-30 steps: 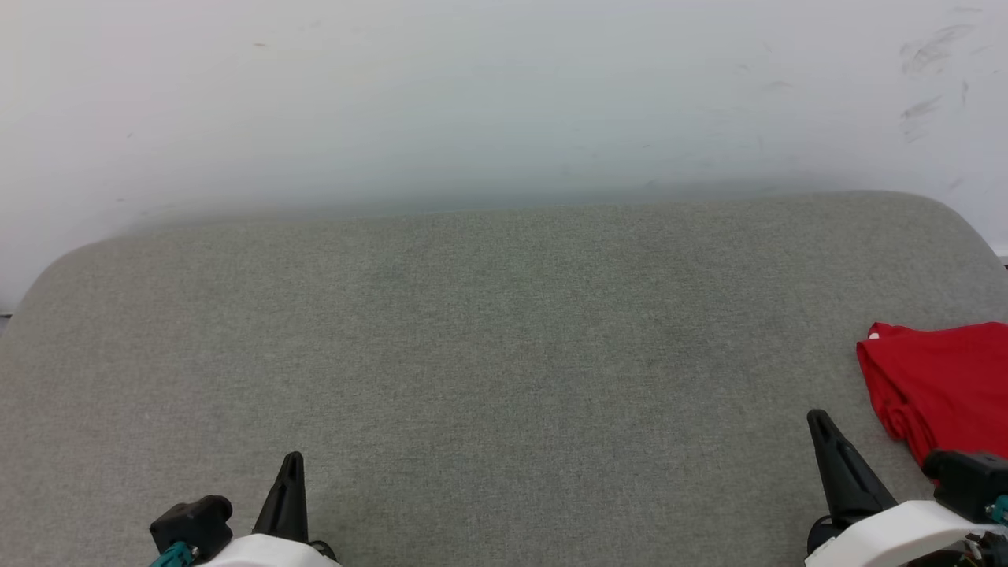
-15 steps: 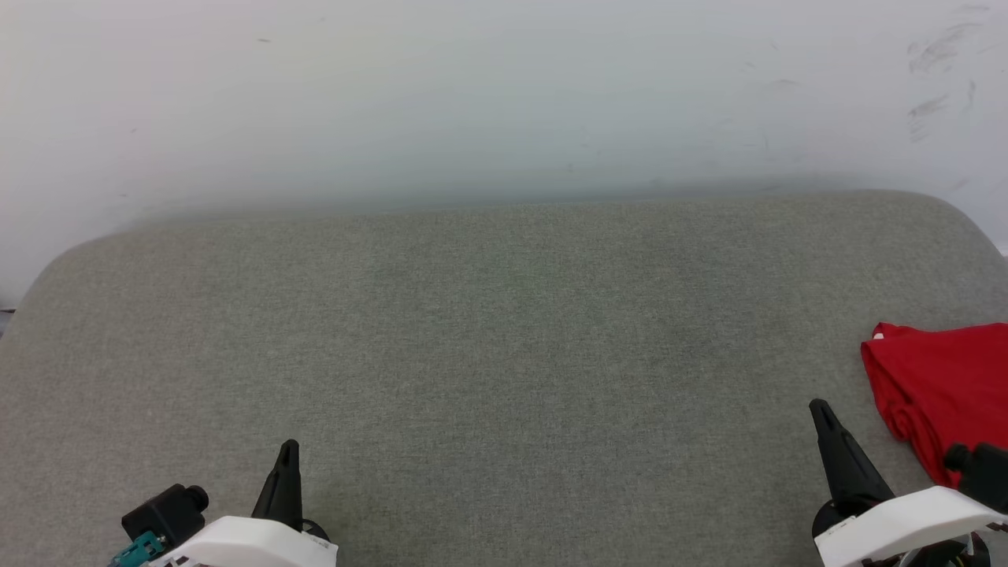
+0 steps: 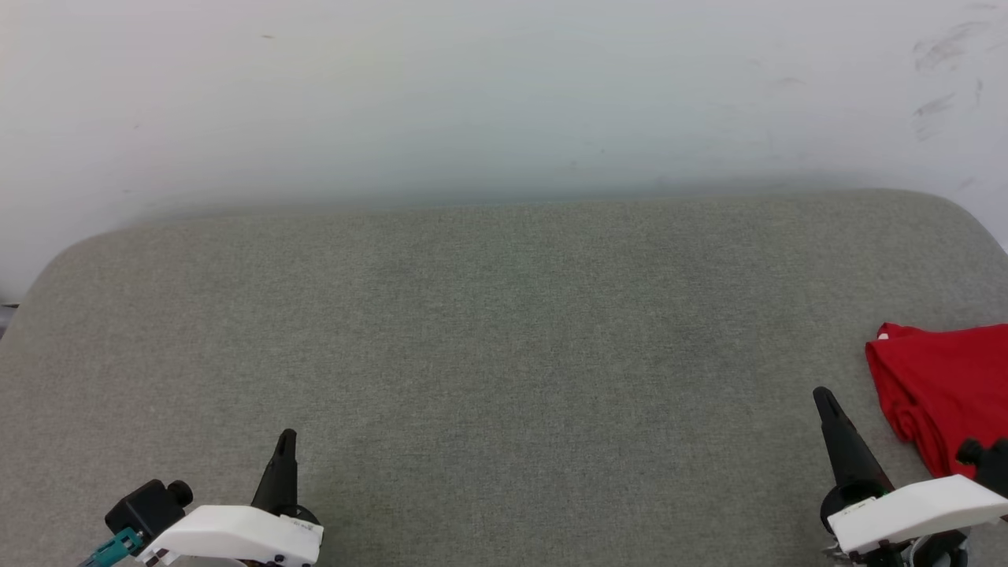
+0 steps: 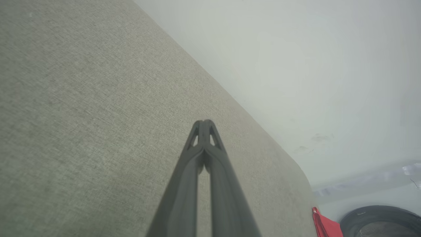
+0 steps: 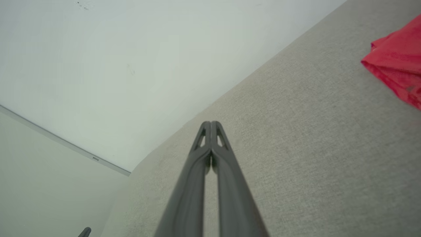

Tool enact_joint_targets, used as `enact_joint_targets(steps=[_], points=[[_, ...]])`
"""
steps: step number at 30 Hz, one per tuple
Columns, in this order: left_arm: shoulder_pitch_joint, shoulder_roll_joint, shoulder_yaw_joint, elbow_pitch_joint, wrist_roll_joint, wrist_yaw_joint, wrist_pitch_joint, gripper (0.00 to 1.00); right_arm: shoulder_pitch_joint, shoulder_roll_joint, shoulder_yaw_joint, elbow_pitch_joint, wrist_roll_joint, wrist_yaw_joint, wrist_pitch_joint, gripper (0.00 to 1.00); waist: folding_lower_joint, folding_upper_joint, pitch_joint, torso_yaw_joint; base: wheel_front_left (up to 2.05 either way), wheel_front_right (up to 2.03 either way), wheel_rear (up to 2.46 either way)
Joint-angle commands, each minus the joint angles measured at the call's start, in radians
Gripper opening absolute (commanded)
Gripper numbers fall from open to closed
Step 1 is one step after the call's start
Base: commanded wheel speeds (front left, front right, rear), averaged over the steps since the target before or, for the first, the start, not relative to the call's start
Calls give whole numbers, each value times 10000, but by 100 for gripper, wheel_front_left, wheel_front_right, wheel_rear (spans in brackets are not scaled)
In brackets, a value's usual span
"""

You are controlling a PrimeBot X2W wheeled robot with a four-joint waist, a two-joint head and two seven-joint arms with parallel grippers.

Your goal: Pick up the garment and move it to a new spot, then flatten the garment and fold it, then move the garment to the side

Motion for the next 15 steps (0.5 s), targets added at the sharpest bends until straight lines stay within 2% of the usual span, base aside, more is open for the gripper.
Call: enact_joint_targets(steps=[1, 15], points=[[-274, -9, 80, -78, -297, -78, 86, 0, -268, 13, -38, -17, 359, -1, 12, 0, 0, -1, 5, 6, 0, 0, 0], [-478, -87, 313, -33, -1861, -265, 513, 0, -552, 46, -130, 370, 2035, -1, 93, 0, -1, -1, 49, 64, 0, 0, 0]])
